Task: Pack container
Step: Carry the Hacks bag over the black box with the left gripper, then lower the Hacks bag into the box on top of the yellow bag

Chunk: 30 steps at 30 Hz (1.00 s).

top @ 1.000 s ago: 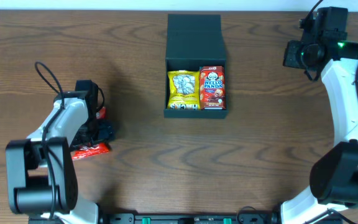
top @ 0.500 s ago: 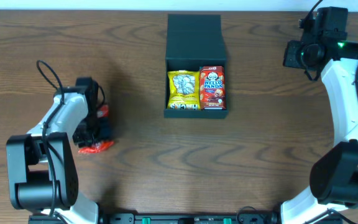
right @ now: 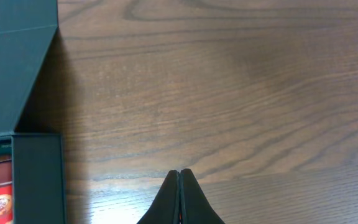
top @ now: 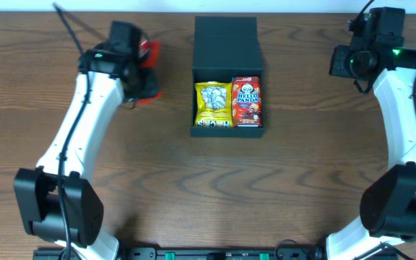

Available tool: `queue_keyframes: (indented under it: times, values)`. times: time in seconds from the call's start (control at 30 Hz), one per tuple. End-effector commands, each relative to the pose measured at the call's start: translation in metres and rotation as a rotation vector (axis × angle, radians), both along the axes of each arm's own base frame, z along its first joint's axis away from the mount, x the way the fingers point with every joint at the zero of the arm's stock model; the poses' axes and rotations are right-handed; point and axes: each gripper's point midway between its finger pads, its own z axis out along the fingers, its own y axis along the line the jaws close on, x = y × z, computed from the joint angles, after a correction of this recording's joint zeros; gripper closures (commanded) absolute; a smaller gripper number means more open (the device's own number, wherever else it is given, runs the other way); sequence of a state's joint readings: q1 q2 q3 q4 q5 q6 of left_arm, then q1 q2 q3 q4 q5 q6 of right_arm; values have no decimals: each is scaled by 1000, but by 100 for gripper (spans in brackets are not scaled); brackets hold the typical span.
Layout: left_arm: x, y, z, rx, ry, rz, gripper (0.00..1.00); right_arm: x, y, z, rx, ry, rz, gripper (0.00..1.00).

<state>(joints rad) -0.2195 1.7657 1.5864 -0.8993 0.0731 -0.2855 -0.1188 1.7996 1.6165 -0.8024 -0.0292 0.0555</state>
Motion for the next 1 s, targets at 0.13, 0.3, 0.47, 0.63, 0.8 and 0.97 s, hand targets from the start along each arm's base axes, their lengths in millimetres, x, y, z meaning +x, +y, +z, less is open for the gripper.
queue_keyframes:
  times: [0.13, 0.3, 0.47, 0.63, 0.8, 0.97]
  values:
    - [17, -87, 8, -58, -41, -144, 64, -1, -10, 3, -10, -4, -12, 98]
    - [17, -131, -13, -68, 21, -207, 63, -4, -11, 1, -8, 9, -15, 98]
    - [-1, -156, -41, -95, 146, -208, 58, -4, -12, 1, -8, 12, -16, 99]
    - [-11, -167, -67, -113, 231, -196, 59, -4, -12, 1, -8, 12, -16, 99]
    - [-15, -164, -74, -106, 264, -159, 38, -4, -12, 1, -8, 13, -16, 98]
    - [-17, -169, -72, -104, 258, -171, 28, -5, -12, 1, -8, 14, -16, 98]
